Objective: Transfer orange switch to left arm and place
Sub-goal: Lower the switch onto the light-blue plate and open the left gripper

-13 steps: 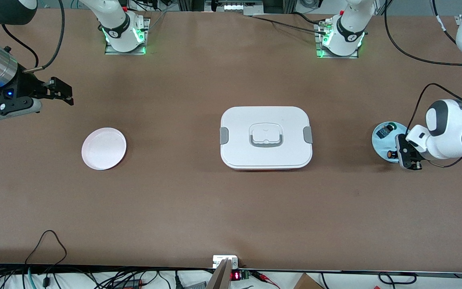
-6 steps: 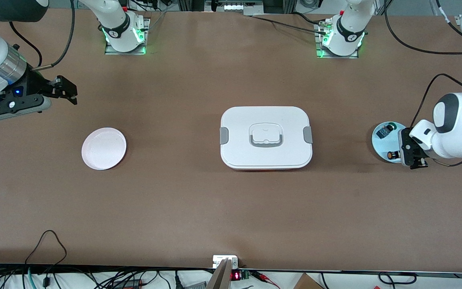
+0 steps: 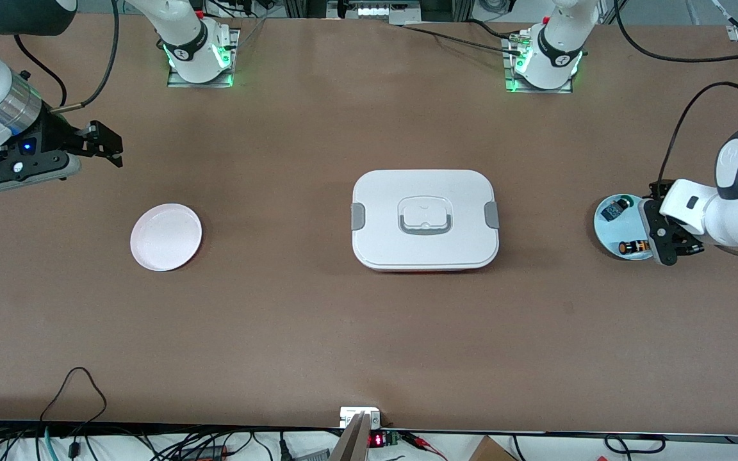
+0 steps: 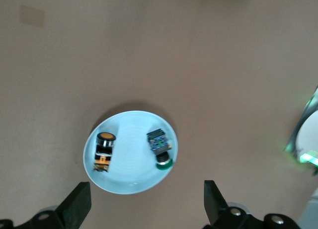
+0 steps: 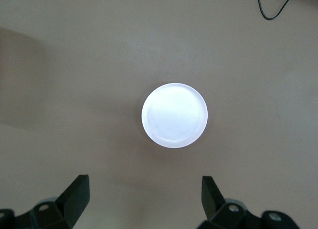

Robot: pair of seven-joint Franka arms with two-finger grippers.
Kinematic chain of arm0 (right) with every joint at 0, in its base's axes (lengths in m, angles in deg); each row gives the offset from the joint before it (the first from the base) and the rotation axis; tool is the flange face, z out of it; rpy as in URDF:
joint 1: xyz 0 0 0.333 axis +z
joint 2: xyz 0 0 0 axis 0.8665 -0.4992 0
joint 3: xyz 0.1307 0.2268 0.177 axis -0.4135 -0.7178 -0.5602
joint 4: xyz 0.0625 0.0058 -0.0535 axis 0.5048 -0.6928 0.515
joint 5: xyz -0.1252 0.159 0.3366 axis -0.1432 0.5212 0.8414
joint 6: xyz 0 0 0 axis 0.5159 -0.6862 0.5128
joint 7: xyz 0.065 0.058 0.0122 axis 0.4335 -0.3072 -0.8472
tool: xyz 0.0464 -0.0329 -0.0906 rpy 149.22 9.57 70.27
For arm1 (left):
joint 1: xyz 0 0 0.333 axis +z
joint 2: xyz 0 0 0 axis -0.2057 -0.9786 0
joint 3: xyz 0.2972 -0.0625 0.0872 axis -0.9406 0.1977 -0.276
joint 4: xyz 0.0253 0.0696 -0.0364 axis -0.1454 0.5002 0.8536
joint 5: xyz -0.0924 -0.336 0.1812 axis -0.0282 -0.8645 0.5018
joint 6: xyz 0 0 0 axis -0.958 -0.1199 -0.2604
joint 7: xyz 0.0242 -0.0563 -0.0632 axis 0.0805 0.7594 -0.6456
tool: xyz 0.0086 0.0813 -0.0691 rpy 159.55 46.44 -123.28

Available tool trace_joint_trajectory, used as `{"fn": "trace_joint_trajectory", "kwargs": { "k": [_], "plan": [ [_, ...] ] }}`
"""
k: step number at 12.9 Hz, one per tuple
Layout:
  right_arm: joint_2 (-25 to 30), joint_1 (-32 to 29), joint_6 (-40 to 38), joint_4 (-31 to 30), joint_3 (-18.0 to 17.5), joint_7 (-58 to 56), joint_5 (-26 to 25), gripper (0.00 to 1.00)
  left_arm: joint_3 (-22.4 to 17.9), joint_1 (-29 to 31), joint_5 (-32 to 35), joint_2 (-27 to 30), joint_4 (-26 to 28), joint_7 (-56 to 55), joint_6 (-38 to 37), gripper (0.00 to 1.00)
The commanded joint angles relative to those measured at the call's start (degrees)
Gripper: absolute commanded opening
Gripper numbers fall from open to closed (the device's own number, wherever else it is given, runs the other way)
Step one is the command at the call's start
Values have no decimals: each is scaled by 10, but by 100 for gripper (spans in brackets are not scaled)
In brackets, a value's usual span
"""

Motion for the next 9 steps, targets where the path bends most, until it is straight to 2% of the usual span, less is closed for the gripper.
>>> {"fn": "trace_joint_trajectory", "kwargs": {
  "k": [1,4,7,9],
  "plan": [
    [-15,-5,-8,15,4,2,-4,100,45,2,2,-2,-58,-138,-78,100],
    [-16,-9,-6,15,4,2,-3,100,93,2,2,-2,-96,-285,-109,100],
    [-15,-7,-5,21,4,2,-2,100,103,-6,-3,20,-111,-379,-117,100],
    [-16,-8,-5,23,4,3,-2,100,100,-39,-3,30,-117,-427,-126,100]
  ]
}}
